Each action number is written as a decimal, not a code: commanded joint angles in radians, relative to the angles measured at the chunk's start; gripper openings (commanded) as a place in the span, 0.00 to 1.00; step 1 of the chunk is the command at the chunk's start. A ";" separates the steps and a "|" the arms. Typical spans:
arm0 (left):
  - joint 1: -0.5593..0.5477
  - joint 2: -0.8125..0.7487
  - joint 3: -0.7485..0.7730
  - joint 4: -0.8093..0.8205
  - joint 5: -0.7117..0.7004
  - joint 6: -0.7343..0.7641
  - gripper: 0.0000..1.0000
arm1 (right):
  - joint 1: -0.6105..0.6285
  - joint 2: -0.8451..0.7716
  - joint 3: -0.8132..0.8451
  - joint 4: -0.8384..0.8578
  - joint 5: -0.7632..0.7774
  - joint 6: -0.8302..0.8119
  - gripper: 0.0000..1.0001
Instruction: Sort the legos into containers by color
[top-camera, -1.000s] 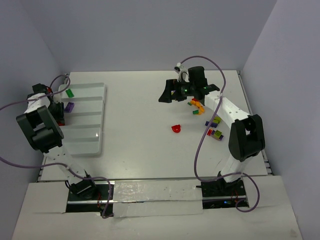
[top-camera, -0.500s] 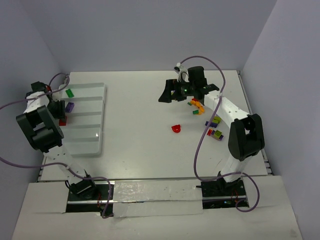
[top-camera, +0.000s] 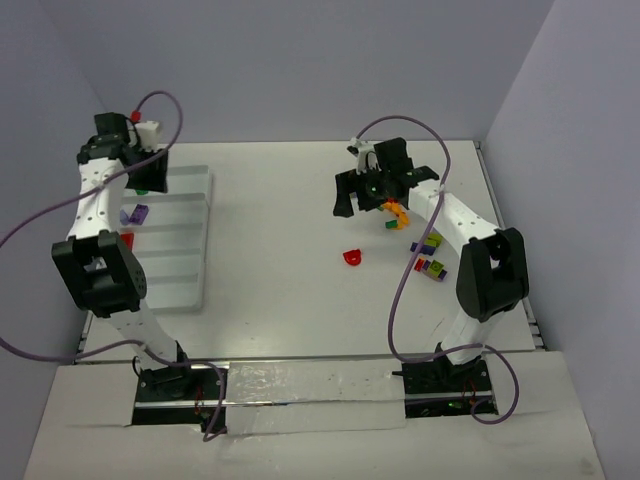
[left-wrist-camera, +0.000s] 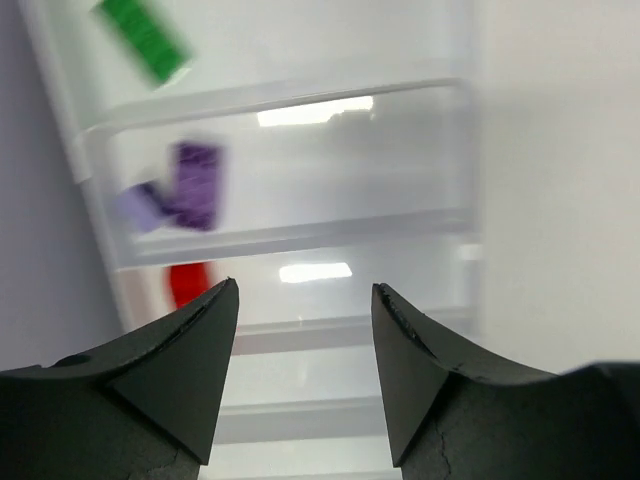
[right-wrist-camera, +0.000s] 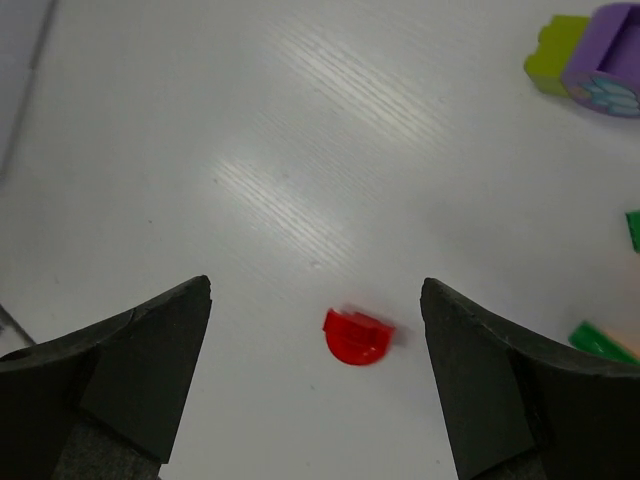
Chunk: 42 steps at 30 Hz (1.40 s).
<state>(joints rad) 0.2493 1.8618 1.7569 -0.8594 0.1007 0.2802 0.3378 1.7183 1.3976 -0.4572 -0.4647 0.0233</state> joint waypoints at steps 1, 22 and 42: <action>-0.128 -0.136 -0.081 0.065 0.141 -0.061 0.65 | 0.007 0.044 0.033 -0.210 0.223 -0.228 0.90; -0.234 -0.195 -0.255 0.145 0.280 -0.116 0.65 | 0.184 0.209 -0.054 -0.213 0.377 -0.357 0.95; -0.239 -0.196 -0.369 0.243 0.453 -0.250 0.60 | 0.185 0.199 -0.046 -0.220 0.323 -0.339 0.57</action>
<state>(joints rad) 0.0143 1.7061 1.4079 -0.6825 0.4561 0.0852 0.5148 1.9541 1.3370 -0.6671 -0.1149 -0.3195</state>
